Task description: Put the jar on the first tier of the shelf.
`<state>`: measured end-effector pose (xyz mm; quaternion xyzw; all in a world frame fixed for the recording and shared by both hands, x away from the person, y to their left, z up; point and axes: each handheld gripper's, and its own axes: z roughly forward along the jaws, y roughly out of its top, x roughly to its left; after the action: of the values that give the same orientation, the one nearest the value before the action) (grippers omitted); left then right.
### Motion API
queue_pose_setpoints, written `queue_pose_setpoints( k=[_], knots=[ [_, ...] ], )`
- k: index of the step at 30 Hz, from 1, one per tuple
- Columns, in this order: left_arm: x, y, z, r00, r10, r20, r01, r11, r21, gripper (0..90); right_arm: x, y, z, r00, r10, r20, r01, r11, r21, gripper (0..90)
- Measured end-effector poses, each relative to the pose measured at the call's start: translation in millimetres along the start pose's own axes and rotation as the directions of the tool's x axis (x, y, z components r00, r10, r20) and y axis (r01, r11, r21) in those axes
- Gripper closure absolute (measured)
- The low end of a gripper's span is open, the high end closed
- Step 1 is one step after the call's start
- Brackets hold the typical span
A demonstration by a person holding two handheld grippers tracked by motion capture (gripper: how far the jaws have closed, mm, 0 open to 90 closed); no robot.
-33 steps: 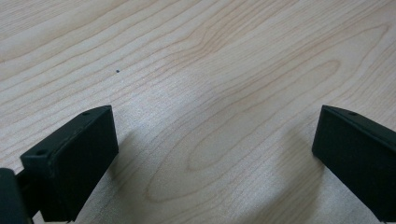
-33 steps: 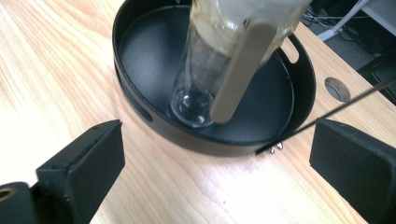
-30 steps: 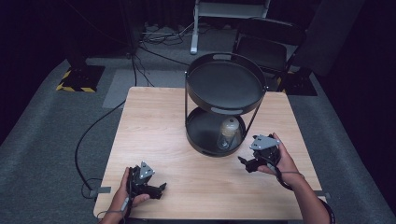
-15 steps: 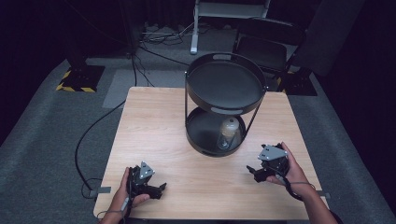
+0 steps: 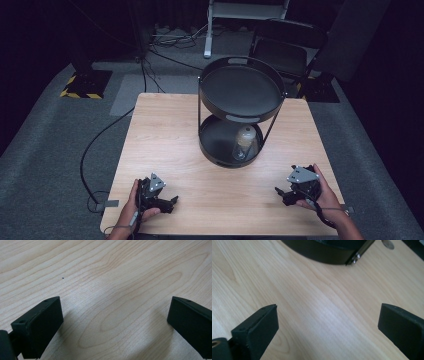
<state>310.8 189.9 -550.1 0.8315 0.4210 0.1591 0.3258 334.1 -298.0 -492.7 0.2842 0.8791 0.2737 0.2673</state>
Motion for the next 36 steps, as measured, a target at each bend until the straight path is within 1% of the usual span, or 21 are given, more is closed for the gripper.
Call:
queue_pose_setpoints(
  k=[5,8,11,15,17,18,19,21,22,24,25,28,30,32,34,35,36],
  knots=[
    [0.1,0.0,-0.1,1.0000,0.000,0.001,0.000,1.0000,0.001,0.0,0.2,-14.9,0.5,0.9997,0.026,0.001,-0.026,1.000,0.015,3.0],
    [0.1,0.0,0.0,1.0000,0.000,0.001,0.000,1.0000,0.001,0.0,0.2,-23.4,1.9,0.9996,0.028,0.010,-0.029,0.999,0.035,3.1],
    [0.1,0.0,0.0,1.0000,0.000,0.001,0.000,1.0000,0.001,0.0,0.2,-33.0,2.5,0.9989,0.045,0.006,-0.046,0.998,0.049,3.0],
    [0.1,0.0,0.0,1.0000,0.000,0.001,0.000,1.0000,0.001,0.0,0.4,-47.2,1.5,0.9975,0.070,0.012,-0.070,0.996,0.055,3.0],
    [0.1,0.0,0.0,1.0000,0.000,0.001,0.000,1.0000,0.001,0.0,1.5,-54.3,-0.5,0.9937,0.106,0.036,-0.107,0.994,0.033,3.0],
    [0.1,0.0,0.0,1.0000,0.000,0.001,0.000,1.0000,0.001,0.0,1.7,-57.8,-1.7,0.9910,0.131,0.029,-0.131,0.991,0.024,3.1],
    [0.1,0.0,0.0,1.0000,0.000,0.001,0.000,1.0000,0.001,0.0,2.2,-61.2,-2.7,0.9898,0.141,0.019,-0.142,0.990,0.022,3.0],
    [0.1,0.0,0.0,1.0000,0.000,0.001,0.000,1.0000,0.001,0.0,3.5,-67.8,-4.0,0.9888,0.147,0.025,-0.148,0.988,0.032,3.0],
    [0.1,0.0,0.0,1.0000,0.000,0.001,0.000,1.0000,0.001,0.0,3.4,-71.3,-4.2,0.9873,0.158,0.019,-0.158,0.987,0.040,3.0],
    [0.1,0.0,0.0,1.0000,0.000,0.001,0.000,1.0000,0.000,0.0,2.8,-78.1,-4.7,0.9823,0.187,0.010,-0.187,0.982,0.037,2.0],
    [0.0,0.0,0.0,1.0000,0.000,0.000,0.000,1.0000,0.000,0.0,2.1,-80.9,-5.4,0.9782,0.207,0.002,-0.207,0.978,0.034,1.9],
    [0.1,0.0,-0.1,1.0000,0.001,0.001,-0.001,1.0000,0.001,0.0,0.3,-87.3,-7.4,0.9713,0.238,-0.006,-0.237,0.971,0.023,0.9],
    [0.1,0.0,0.0,1.0000,0.001,0.001,-0.001,1.0000,0.001,0.0,-1.6,-91.6,-7.3,0.9639,0.265,-0.022,-0.265,0.964,0.013,0.4],
    [0.1,0.0,0.0,1.0000,0.000,0.001,0.000,1.0000,0.001,0.0,-3.9,-96.5,-6.4,0.9523,0.302,-0.046,-0.302,0.953,-0.002,0.4],
    [0.1,0.0,0.0,1.0000,0.001,0.001,-0.001,1.0000,0.001,0.0,-7.7,-100.8,-4.4,0.9332,0.349,-0.084,-0.351,0.936,-0.002,0.2],
    [0.1,0.0,0.0,1.0000,0.001,0.001,-0.001,1.0000,0.001,0.0,-8.9,-102.1,-3.8,0.9282,0.361,-0.090,-0.363,0.932,-0.005,0.2],
    [0.0,0.0,0.0,1.0000,0.000,0.000,0.000,1.0000,0.000,0.0,-9.1,-102.2,-3.8,0.9288,0.359,-0.091,-0.361,0.933,-0.005,0.2]
  ],
)
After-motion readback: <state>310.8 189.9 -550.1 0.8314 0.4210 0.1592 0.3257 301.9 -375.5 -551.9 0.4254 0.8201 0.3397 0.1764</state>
